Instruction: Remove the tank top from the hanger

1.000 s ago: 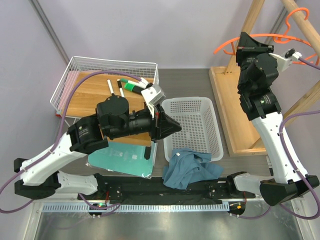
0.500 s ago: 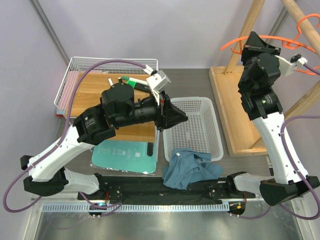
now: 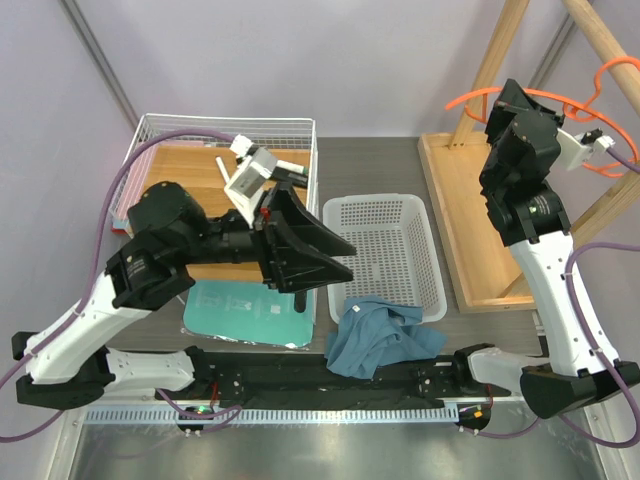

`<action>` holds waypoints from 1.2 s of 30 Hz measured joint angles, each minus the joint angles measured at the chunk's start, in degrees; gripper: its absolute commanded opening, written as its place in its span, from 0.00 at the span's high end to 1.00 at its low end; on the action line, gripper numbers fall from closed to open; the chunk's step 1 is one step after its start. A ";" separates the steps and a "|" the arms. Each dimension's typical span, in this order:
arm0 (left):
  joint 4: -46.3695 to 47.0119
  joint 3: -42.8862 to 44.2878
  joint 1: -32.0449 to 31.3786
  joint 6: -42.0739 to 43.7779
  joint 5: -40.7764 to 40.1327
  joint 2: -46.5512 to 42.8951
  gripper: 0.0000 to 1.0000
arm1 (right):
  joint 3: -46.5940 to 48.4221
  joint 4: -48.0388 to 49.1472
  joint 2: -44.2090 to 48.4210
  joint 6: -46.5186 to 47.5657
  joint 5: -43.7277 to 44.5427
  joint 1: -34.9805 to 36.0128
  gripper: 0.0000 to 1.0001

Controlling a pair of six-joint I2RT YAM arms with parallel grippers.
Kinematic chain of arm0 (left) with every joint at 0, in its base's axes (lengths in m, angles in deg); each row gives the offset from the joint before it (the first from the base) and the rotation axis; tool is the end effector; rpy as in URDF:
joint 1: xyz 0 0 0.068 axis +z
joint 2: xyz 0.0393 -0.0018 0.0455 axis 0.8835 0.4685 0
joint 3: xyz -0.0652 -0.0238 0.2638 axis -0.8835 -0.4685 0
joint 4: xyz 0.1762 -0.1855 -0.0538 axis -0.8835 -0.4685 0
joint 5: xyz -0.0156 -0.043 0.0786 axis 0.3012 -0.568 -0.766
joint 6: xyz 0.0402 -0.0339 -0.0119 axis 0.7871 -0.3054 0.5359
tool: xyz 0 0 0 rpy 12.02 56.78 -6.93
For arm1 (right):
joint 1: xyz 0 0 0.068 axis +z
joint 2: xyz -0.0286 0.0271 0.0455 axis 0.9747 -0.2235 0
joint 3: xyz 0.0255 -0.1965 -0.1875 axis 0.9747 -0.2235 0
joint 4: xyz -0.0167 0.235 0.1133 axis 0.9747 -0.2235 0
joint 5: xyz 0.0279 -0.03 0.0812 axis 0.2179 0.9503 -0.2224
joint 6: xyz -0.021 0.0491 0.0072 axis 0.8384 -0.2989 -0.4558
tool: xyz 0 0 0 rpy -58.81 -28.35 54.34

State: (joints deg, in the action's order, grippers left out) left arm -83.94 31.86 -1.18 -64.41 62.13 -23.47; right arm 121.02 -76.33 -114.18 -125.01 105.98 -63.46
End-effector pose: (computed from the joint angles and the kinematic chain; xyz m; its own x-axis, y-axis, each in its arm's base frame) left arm 0.0720 -0.1808 0.5446 -0.4484 -0.1374 -0.8832 0.8929 -0.1132 -0.4358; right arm 0.2333 0.0313 0.5125 0.5134 0.8510 -0.1105 -0.0260 0.1442 0.9892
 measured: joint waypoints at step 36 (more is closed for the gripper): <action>11.87 -5.51 0.00 -3.45 6.08 -4.11 0.31 | -10.78 -28.89 22.67 43.63 -47.93 -0.04 0.13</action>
State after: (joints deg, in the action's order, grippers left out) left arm -72.07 26.35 -1.18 -67.86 68.20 -27.58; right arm 110.24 -105.22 -91.51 -81.39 58.05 -63.50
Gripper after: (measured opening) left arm 0.690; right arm 0.871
